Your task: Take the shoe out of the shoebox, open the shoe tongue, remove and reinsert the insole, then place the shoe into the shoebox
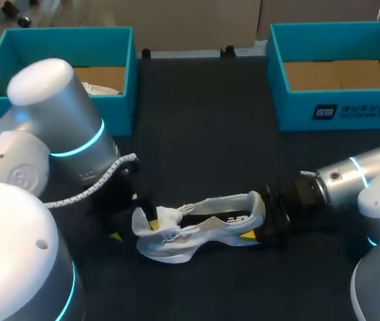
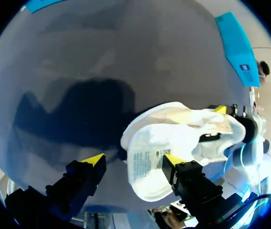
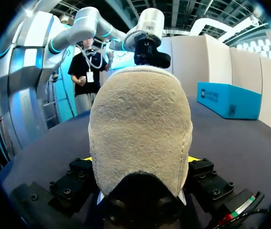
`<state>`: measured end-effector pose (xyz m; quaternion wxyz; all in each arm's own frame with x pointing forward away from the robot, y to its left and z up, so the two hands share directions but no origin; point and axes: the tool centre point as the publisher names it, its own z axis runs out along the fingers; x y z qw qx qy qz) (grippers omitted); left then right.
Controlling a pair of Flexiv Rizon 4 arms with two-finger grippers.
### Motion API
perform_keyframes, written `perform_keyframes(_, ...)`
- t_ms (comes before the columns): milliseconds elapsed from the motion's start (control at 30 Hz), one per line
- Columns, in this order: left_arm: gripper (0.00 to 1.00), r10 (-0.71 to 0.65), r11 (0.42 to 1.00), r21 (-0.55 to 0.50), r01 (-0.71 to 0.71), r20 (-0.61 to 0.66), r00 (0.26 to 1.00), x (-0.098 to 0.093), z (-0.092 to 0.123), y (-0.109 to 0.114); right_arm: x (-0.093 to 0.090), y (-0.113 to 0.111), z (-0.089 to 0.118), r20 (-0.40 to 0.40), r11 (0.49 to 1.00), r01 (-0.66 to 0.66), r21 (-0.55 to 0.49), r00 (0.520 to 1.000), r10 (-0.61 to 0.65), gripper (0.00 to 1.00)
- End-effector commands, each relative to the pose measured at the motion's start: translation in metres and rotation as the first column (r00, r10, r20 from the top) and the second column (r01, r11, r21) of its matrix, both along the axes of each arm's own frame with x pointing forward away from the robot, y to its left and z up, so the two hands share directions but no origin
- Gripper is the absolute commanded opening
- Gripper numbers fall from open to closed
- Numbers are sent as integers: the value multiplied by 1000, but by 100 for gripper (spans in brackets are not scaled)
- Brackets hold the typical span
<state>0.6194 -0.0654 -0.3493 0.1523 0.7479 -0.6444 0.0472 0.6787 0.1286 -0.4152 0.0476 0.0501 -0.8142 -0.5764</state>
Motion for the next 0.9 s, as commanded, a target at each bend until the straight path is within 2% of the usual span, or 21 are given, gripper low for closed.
perform_keyframes(33, 73, -15, 1000, -23, 16, 44, 999, -9, 38, 11, -1, 0, 0, 1, 1000, 1, -2, 1000, -1, 0)
perform_keyframes(167, 55, -72, 997, -18, 73, 64, 995, -5, 59, 1, -1, 0, 0, 1, 1000, 1, -2, 1000, -1, 0)
perform_keyframes(333, 51, -214, 977, 2, 214, 66, 975, 4, 79, -9, -1, 0, 0, 1, 1000, 1, -2, 1000, -1, 0)
perform_keyframes(467, 53, -385, 923, 30, 384, 45, 922, 10, 99, -12, -1, 0, 0, 1, 1000, 1, -2, 1000, -1, 0)
perform_keyframes(533, 51, -419, 908, 38, 418, 57, 906, 12, 106, -13, -1, 0, 0, 1, 1000, 1, -2, 1000, -1, 0)
perform_keyframes(567, 55, -487, 873, 48, 485, 57, 871, 11, 116, -12, -1, 0, 0, 1, 1000, 1, -2, 1000, -1, 0)
perform_keyframes(633, 53, -544, 839, 58, 541, 65, 837, 11, 126, -12, -1, 0, 0, 1, 1000, 1, -2, 1000, -1, 0)
perform_keyframes(733, 53, -660, 751, 94, 654, 59, 749, 10, 143, -16, -1, 0, 0, 1, 1000, 1, -2, 1000, -1, 0)
perform_keyframes(767, 50, -681, 731, 104, 674, 69, 729, 10, 148, -17, -1, 0, 0, 1, 1000, 1, -2, 1000, -1, 0)
perform_keyframes(833, 45, -755, 654, 131, 745, 48, 654, 10, 156, -22, -1, 0, 0, 1, 1000, 1, -2, 1000, -1, 0)
perform_keyframes(867, 44, -768, 638, 152, 755, 62, 637, 9, 159, -24, -1, 0, 0, 1, 1000, 1, -2, 1000, -1, 0)
perform_keyframes(900, 33, -793, 606, 175, 776, 61, 606, 9, 162, -26, -1, 0, 0, 1, 1000, 1, -2, 1000, -1, 0)
